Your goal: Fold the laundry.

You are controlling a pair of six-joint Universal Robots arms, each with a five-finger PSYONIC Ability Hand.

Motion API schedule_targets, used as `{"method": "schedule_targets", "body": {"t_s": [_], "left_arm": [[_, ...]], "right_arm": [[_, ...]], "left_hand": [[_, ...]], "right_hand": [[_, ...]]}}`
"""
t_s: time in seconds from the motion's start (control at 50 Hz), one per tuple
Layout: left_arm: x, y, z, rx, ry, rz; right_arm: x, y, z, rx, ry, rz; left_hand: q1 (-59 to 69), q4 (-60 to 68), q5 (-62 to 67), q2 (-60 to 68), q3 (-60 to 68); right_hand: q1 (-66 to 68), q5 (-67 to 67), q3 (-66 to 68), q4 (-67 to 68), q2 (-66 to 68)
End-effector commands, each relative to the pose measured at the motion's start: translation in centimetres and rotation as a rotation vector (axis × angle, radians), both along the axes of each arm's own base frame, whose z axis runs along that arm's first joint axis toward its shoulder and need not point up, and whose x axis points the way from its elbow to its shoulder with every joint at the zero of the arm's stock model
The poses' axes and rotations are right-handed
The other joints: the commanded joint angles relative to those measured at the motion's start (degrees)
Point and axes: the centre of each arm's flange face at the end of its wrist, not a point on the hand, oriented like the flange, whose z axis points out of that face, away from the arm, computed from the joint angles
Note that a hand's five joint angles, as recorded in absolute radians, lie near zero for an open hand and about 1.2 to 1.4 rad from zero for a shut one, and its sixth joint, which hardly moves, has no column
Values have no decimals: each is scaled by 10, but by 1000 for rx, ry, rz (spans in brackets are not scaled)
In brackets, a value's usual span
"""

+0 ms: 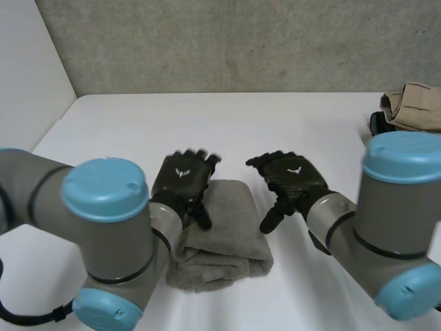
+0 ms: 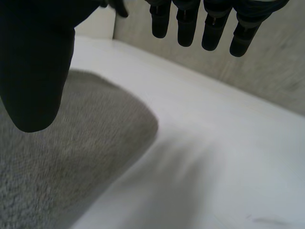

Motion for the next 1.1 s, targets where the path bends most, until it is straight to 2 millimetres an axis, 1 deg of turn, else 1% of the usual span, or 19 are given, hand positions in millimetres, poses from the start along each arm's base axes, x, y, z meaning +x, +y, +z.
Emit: {"method": "schedule_targets", "body": {"t_s": [0.02, 0.14, 0.28, 0.34, 0.36, 0.38, 0.4, 0.46, 0.48, 0.5, 0.52, 0.56, 0.58, 0.6, 0.66, 0.7, 0.74, 0.82, 1.1], "left_arm": [[17, 7, -31, 109, -175, 91], [32, 22, -37, 127, -247, 102], [36, 24, -37, 108, -289, 90], [32, 22, -30, 86, -275, 81], [31, 21, -27, 77, -267, 80], [30, 19, -22, 62, -252, 81], [25, 14, -4, 14, -206, 82], [19, 7, 21, -52, -143, 71], [15, 4, 39, -97, -98, 44], [13, 3, 46, -113, -77, 26], [11, 2, 54, -129, -57, 7], [8, -2, 76, -173, 3, -71], [7, -3, 83, -184, 20, -104], [6, -3, 89, -195, 37, -141], [3, 3, 112, -227, 98, -307], [6, 7, 120, -217, 123, -412], [8, 8, 118, -178, 133, -466], [10, 9, 114, -137, 137, -465], [10, 10, 109, -118, 130, -448]], "right_arm": [[18, -6, -25, 99, 29, 99], [28, 1, -45, 150, 57, 164], [32, 1, -63, 107, 162, 199], [28, -4, -53, 35, 215, 165], [27, -4, -42, -8, 220, 145], [26, -3, -36, -30, 222, 133], [25, -3, -31, -51, 222, 121], [21, -2, -14, -126, 197, 74], [22, 1, -9, -148, 185, 73], [22, 5, -5, -171, 175, 73], [23, 17, 4, -221, 151, 86], [23, 30, 7, -253, 128, 106], [22, 37, 7, -264, 120, 114], [21, 50, 0, -268, 115, 139], [20, 69, -16, -265, 118, 183], [20, 93, -33, -273, 140, 246], [20, 102, -40, -283, 153, 272], [21, 105, -57, -299, 181, 294], [38, 90, -82, -382, 209, 308]], "left_hand": [[32, 25, 15, 22, 19], [34, 26, 16, 24, 20], [34, 26, 16, 24, 20], [32, 25, 15, 22, 19], [30, 23, 13, 20, 17], [30, 23, 13, 20, 17], [32, 25, 15, 22, 19], [35, 28, 18, 25, 22], [39, 31, 21, 29, 25], [40, 33, 23, 30, 27], [44, 36, 26, 34, 30], [54, 46, 36, 44, 40], [59, 52, 42, 49, 45], [61, 53, 43, 51, 47], [62, 55, 45, 52, 49], [67, 60, 50, 57, 54], [67, 60, 50, 57, 54], [67, 60, 50, 57, 54], [66, 58, 48, 56, 52]], "right_hand": [[-29, -27, -23, -24, -24], [-29, -27, -23, -24, -24], [-29, -27, -23, -24, -24], [-29, -27, -23, -24, -24], [-29, -27, -23, -24, -24], [-29, -27, -23, -24, -24], [-29, -27, -23, -24, -24], [-29, -27, -23, -24, -24], [-29, -27, -23, -24, -24], [-29, -27, -23, -24, -24], [-29, -27, -23, -24, -24], [-29, -27, -23, -24, -24], [-29, -27, -23, -24, -24], [-29, -27, -23, -24, -24], [-29, -27, -23, -24, -24], [-29, -27, -23, -24, -24], [-29, -27, -23, -24, -24], [-29, -27, -23, -24, -24], [-29, -27, -23, -24, -24]]}}
